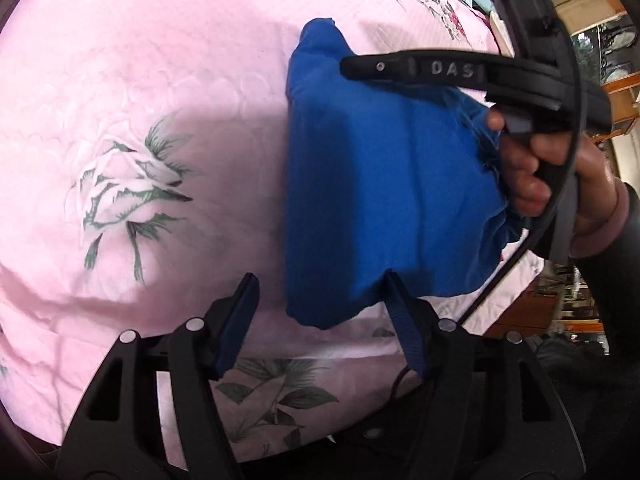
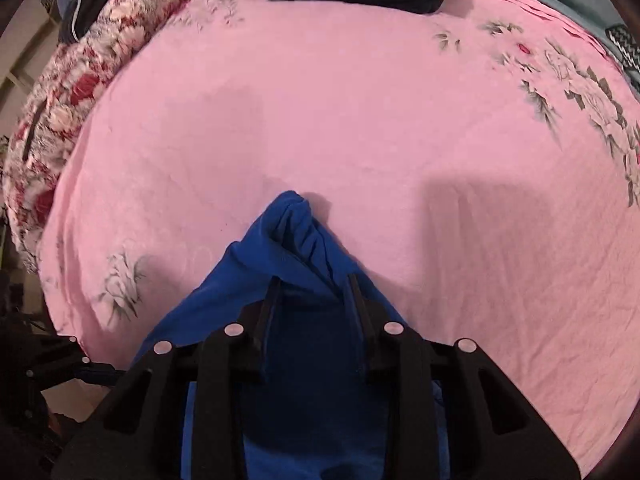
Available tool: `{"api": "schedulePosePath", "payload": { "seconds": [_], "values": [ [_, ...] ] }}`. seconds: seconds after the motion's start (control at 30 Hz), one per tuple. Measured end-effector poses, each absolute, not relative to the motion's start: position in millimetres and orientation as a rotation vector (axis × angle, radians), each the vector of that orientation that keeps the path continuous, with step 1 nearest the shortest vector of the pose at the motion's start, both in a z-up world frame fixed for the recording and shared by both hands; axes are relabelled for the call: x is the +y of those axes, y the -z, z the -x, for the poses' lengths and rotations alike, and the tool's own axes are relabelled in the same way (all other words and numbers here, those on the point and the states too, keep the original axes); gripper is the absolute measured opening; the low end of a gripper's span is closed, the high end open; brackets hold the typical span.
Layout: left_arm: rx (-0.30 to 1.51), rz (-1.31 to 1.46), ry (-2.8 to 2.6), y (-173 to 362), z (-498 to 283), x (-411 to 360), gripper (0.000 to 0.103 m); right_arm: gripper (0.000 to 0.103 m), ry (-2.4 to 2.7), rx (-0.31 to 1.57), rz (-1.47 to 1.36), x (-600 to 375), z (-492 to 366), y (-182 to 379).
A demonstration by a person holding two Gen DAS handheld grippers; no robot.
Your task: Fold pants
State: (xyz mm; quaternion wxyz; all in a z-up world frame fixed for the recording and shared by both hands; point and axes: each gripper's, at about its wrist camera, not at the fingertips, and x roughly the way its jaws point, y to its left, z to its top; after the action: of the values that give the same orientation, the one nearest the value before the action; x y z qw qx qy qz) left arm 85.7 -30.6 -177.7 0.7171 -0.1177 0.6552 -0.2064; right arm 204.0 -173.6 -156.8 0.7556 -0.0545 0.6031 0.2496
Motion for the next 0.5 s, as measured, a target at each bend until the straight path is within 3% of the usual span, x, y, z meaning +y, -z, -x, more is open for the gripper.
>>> {"api": "schedulePosePath", "payload": {
  "seconds": [0.3,0.5],
  "values": [
    [1.473,0.193,0.433,173.7,-89.7,-52.3,0.066,0.034,-0.664,1.104,-0.038,-213.9,-145.8,66.5],
    [1.484,0.16,0.447,179.1,-89.6,-54.3,0.067,0.036,-0.692,1.129,-0.106,-259.4,-82.2,66.0]
  ]
}}
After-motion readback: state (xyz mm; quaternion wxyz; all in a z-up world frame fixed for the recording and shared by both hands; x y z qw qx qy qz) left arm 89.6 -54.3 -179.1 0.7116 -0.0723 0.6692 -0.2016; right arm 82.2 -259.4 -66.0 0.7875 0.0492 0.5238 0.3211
